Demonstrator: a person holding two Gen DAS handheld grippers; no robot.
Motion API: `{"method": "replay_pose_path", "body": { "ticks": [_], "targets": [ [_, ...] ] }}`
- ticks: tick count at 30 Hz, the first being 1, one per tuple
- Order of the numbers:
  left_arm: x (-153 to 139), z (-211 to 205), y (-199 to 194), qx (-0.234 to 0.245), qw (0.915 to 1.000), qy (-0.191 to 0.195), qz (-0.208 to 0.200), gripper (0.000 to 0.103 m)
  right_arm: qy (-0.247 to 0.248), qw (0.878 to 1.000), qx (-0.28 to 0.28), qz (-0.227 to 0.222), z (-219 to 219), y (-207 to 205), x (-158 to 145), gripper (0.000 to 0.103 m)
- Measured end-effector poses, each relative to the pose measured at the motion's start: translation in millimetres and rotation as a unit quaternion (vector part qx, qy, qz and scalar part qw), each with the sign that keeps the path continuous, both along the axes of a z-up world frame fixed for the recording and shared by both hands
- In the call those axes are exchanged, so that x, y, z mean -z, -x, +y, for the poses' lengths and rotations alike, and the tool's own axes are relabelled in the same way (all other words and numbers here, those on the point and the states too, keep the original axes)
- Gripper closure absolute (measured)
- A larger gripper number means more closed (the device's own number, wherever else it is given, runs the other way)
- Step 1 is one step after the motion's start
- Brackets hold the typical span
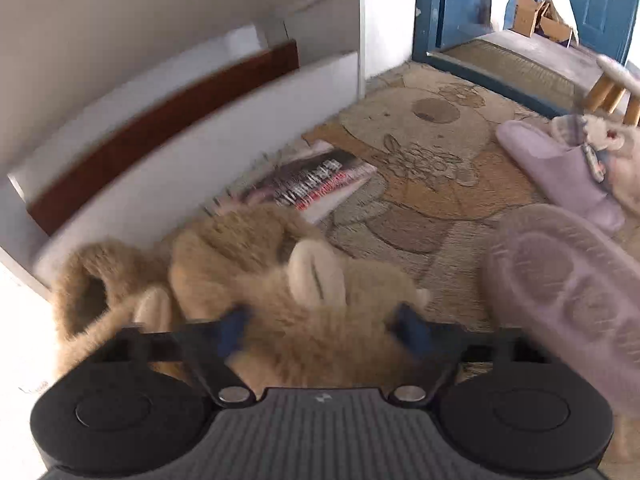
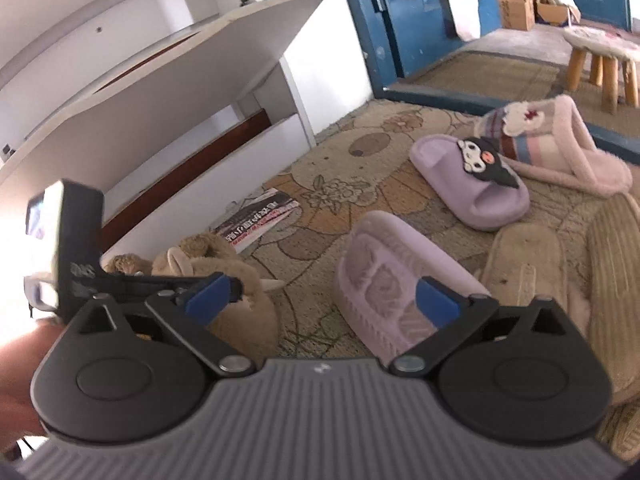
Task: Organize scattered shoes
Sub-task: 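Grasp the second brown plush slipper by its ear with the left tool, then carry the second plush slipper toward the first one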
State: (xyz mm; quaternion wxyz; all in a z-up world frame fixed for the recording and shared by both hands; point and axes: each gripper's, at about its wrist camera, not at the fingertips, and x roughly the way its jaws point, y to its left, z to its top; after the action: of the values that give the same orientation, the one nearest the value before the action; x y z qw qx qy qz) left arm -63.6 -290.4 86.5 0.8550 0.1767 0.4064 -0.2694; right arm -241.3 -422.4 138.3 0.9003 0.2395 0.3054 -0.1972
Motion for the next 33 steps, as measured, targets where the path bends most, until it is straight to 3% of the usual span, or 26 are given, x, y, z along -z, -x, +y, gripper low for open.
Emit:
{"method": "replay_pose_path", "body": {
  "ticks": [1,3,7,16,33],
  "targets": [
    [0,0,0,0.001,1.0,0.003,0.0,0.071,-0.004,1.0,0.004,-0.002,-2,2,1,0.001],
    [-3,4,-1,0.001,0.9999,0.017,0.0,0.079,-0.012,1.0,0.01,-0.007,-5,4,2,0.001],
    [-10,18,-2,-0.003,0.9989,0.047,0.006,0.084,-0.022,0.999,0.02,-0.017,-8,7,3,0.001],
    [-46,59,14,0.013,0.993,0.118,0.001,0.085,-0.02,0.999,0.023,-0.026,-9,7,0,0.001],
    [-85,102,34,0.042,0.9886,0.143,-0.017,0.084,-0.01,0.999,0.002,-0.037,9,-11,-8,0.001]
  ]
}}
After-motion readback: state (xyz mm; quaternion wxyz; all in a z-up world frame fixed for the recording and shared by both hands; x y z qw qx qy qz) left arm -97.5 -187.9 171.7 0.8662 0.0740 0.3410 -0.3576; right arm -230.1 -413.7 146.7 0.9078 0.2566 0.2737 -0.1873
